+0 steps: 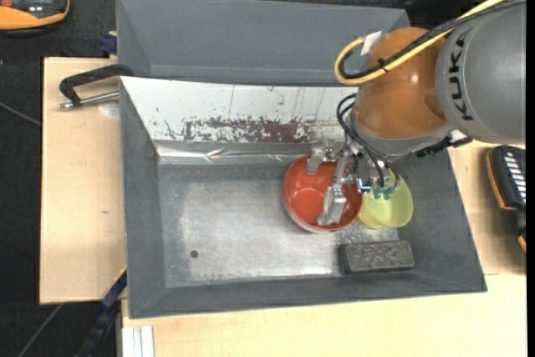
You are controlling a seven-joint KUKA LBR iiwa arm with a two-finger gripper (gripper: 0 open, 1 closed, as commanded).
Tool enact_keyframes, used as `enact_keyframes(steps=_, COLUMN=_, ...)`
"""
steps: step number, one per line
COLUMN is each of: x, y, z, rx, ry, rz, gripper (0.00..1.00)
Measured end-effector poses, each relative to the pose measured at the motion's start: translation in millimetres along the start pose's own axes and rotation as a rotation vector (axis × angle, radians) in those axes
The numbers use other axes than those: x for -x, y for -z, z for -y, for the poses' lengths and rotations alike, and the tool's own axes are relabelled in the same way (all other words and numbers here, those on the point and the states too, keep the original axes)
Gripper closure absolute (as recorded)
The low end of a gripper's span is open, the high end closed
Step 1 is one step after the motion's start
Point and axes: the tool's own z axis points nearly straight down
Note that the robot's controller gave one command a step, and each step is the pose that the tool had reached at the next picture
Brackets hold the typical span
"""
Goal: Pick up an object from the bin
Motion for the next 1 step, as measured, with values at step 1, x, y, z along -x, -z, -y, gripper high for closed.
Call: enact_keyframes(steps=1, x=53.5, y=-18.6, z=78.9, rx=-0.002, ry=0.193, rz=0.009, gripper=0.00)
